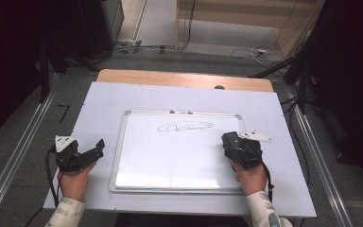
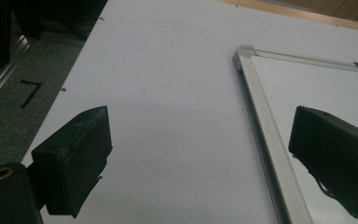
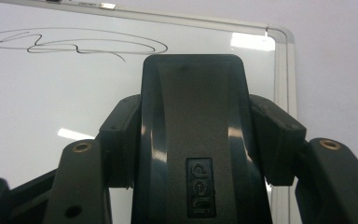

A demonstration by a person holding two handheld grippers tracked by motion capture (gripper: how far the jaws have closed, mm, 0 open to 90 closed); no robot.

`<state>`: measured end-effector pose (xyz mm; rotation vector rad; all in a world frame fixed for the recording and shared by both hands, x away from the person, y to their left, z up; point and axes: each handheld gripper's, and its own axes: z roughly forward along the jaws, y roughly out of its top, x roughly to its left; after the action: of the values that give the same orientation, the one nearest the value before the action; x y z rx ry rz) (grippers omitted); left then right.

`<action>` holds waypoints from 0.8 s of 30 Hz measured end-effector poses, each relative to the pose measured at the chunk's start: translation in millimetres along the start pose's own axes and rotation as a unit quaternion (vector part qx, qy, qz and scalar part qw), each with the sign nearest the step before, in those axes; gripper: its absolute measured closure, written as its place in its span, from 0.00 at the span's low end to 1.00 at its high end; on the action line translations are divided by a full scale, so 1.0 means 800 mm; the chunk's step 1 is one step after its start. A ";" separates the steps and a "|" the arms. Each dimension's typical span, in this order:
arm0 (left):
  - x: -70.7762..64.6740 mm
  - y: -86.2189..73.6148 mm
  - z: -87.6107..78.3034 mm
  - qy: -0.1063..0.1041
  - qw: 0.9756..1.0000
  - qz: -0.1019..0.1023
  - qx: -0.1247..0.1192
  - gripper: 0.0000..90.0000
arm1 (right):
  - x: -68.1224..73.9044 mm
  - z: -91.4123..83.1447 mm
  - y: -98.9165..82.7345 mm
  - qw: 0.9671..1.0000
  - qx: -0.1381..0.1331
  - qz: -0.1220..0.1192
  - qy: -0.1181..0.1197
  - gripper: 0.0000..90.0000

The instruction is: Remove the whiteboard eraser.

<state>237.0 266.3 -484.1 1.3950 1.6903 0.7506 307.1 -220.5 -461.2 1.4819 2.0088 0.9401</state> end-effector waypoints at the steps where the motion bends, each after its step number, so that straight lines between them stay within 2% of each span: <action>1: 0.001 0.000 0.000 0.001 1.000 -0.002 -0.002 0.07 | 0.002 0.002 0.003 1.000 0.003 -0.003 0.002 0.43; 10: 0.001 0.000 0.000 0.000 1.000 -0.002 -0.002 0.07 | 0.019 0.024 0.034 1.000 0.006 -0.026 0.007 0.43; 17: 0.002 0.000 0.000 -0.001 1.000 -0.001 -0.001 0.07 | 0.025 0.042 0.052 0.999 0.013 -0.033 0.009 0.43; 24: 0.001 0.000 0.000 0.000 1.000 -0.001 -0.001 0.07 | 0.029 0.052 0.059 0.999 0.014 -0.032 0.011 0.43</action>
<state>236.8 266.9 -484.3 1.3919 1.6898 0.7520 359.5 -179.2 -452.5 1.4183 2.0804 0.9108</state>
